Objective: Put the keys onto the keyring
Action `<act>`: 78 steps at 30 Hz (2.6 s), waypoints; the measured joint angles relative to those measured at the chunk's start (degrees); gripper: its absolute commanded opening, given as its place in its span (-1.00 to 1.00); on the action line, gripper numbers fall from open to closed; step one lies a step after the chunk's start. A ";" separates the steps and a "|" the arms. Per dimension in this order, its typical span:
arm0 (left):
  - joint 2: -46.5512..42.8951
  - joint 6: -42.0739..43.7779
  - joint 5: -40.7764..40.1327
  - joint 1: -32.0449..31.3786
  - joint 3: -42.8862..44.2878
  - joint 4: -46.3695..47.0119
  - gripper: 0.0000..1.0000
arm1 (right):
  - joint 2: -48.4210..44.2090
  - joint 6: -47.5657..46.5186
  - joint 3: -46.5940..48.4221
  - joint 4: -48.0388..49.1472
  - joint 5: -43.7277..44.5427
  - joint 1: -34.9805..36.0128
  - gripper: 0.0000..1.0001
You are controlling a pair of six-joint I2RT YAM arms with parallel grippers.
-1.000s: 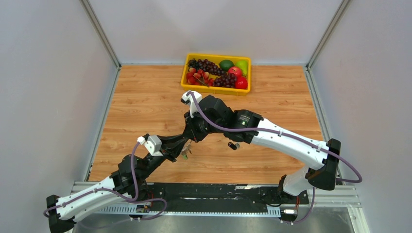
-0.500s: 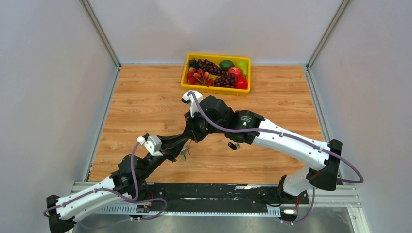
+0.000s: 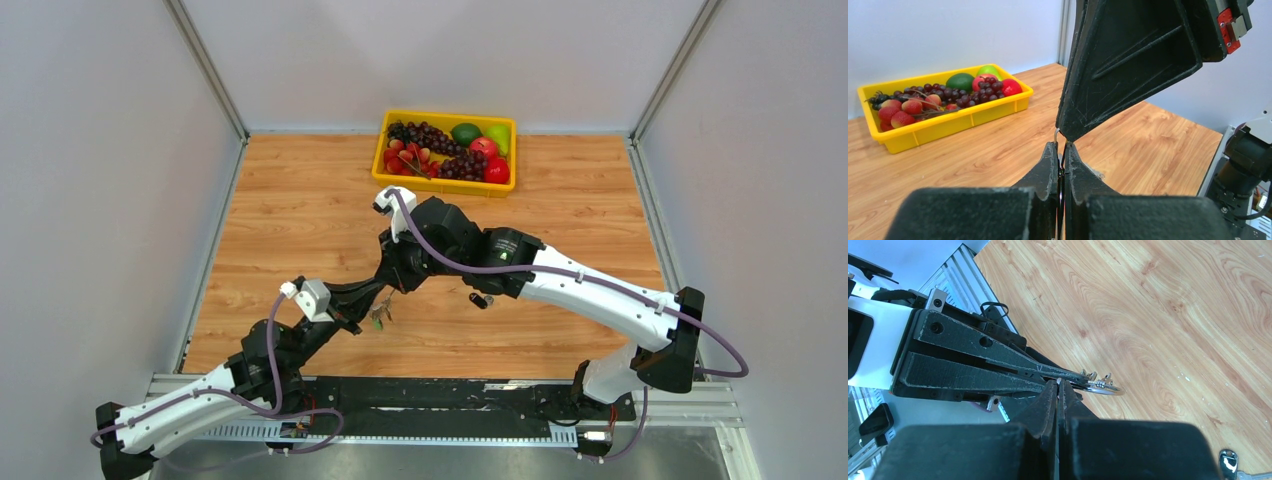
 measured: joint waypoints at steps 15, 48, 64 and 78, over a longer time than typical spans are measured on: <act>-0.04 -0.63 0.00 -0.04 0.00 0.11 -0.65 | -0.42 0.28 0.00 -0.09 0.63 0.44 -1.00; -0.83 -0.98 -1.25 -0.04 0.00 -0.09 -0.36 | -0.96 0.31 0.00 0.13 0.98 0.50 -1.00; -1.81 -1.03 -0.81 -0.04 0.00 -0.50 -0.86 | -0.96 0.28 0.00 0.52 1.03 0.76 -1.00; -7.63 -1.97 -0.63 -0.15 -0.98 -1.86 -0.99 | -0.96 0.39 -0.31 3.15 1.01 1.46 -1.00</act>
